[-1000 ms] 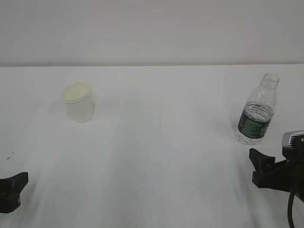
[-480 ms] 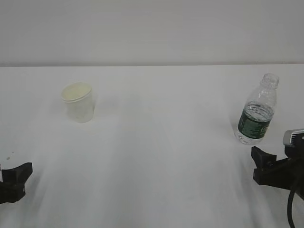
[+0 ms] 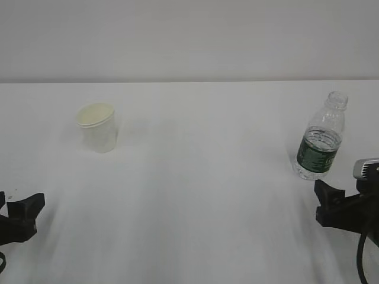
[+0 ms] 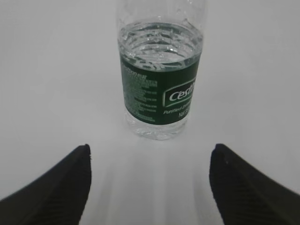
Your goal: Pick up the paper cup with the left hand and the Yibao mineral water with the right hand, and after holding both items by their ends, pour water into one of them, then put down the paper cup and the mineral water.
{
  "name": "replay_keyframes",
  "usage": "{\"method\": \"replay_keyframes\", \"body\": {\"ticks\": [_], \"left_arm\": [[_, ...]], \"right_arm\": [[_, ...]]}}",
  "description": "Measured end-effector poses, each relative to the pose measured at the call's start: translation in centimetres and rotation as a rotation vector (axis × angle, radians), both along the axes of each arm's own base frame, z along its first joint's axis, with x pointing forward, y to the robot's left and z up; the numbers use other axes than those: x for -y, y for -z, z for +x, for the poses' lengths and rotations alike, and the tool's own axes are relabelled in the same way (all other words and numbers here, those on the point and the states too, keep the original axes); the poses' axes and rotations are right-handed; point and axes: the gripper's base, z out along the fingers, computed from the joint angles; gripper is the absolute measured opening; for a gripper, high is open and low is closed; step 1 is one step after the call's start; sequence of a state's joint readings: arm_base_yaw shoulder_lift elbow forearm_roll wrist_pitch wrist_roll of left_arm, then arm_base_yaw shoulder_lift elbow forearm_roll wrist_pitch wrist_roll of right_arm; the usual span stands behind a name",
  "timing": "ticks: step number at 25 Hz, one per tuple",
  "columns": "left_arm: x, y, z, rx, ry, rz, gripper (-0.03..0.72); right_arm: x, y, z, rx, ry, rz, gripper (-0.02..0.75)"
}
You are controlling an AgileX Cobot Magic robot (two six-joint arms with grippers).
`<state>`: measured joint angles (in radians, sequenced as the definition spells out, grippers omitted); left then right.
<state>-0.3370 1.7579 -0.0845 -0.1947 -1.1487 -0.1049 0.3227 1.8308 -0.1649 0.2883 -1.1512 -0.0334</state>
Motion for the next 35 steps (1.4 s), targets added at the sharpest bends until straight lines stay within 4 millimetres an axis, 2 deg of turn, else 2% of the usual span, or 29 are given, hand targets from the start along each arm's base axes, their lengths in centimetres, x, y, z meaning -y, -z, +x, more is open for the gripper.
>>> {"method": "replay_keyframes", "body": {"ticks": [11,35], "left_arm": [[0.0,0.0,0.0,0.001,0.000,0.000,0.538],[0.0,0.0,0.0,0.001,0.000,0.000,0.533]], "right_arm": [[-0.3,1.6,1.1,-0.045,-0.001,-0.022,0.592],[-0.5,0.9,3.5,0.036,0.072,0.004,0.592]]}}
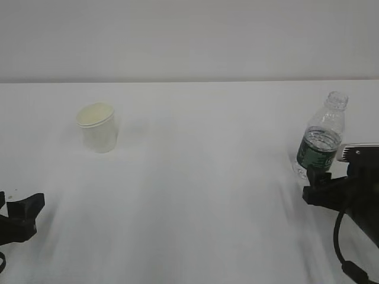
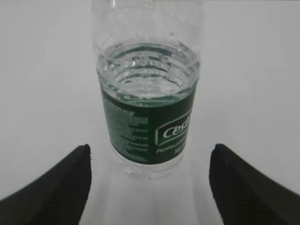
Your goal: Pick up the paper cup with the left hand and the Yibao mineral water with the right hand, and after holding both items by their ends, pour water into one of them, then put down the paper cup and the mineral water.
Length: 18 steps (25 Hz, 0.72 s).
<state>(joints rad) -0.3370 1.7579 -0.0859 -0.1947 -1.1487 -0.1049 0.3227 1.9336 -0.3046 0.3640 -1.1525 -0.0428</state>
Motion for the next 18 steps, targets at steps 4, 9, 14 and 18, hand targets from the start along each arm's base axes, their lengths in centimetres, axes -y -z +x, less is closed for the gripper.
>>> {"method": "replay_keyframes", "body": {"ticks": [4,9,14,18], "left_arm": [[0.0,0.0,0.0,0.000,0.000,0.000,0.531],[0.0,0.0,0.0,0.000,0.000,0.000,0.529],[0.0,0.0,0.0,0.000,0.000,0.000,0.529],[0.0,0.0,0.0,0.000,0.000,0.000,0.529]], "right_arm": [[-0.1,-0.1,0.3,0.008,0.002,0.003,0.592],[0.0,0.6,0.2,-0.016,0.002,-0.005,0.592],[0.0,1.5,0.1,-0.051,0.002,-0.017,0.592],[-0.2,1.4,0.5,-0.037,0.002,-0.012,0.592]]}}
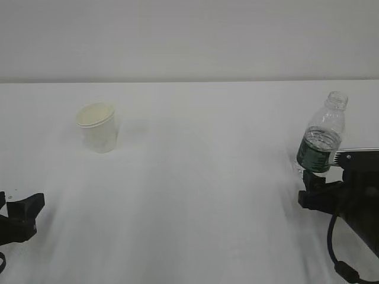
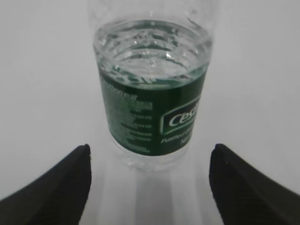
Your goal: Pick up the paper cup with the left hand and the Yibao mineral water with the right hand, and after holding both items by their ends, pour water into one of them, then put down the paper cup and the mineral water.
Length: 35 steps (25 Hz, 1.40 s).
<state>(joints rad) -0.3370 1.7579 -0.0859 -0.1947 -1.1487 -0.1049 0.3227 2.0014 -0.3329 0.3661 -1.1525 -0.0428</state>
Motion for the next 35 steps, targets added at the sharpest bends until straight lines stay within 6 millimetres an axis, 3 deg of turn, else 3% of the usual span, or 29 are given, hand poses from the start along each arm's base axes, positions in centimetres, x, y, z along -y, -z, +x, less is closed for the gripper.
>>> {"method": "replay_keyframes", "body": {"ticks": [19,35], "left_arm": [[0.0,0.0,0.0,0.000,0.000,0.000,0.519],[0.0,0.0,0.0,0.000,0.000,0.000,0.519]], "right_arm": [[-0.4,0.8,1.2,0.001,-0.002,-0.004,0.592],[-0.8,0.3,2.6,0.048,0.000,-0.009,0.592]]}}
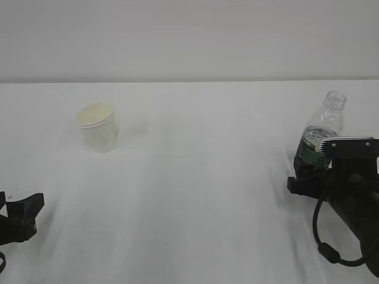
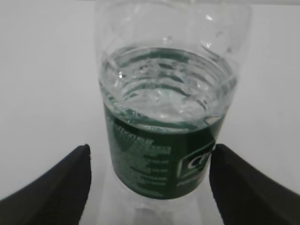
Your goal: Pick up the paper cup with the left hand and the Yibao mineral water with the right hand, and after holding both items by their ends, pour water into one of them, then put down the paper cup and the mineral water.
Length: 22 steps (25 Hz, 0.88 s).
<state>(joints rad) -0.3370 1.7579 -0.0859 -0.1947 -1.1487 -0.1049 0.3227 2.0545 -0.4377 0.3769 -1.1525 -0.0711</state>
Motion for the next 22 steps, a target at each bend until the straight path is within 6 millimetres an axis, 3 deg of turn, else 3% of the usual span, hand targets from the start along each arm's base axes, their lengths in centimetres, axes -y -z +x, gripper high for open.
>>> {"method": "replay_keyframes", "body": {"ticks": [9,22], "left_arm": [[0.0,0.0,0.0,0.000,0.000,0.000,0.519],[0.0,0.0,0.0,0.000,0.000,0.000,0.519]], "right_arm": [[0.8,0.0,0.3,0.004,0.040,0.000,0.592],[0.4,-0.6,1.7,0.053,0.041,0.015,0.592]]}}
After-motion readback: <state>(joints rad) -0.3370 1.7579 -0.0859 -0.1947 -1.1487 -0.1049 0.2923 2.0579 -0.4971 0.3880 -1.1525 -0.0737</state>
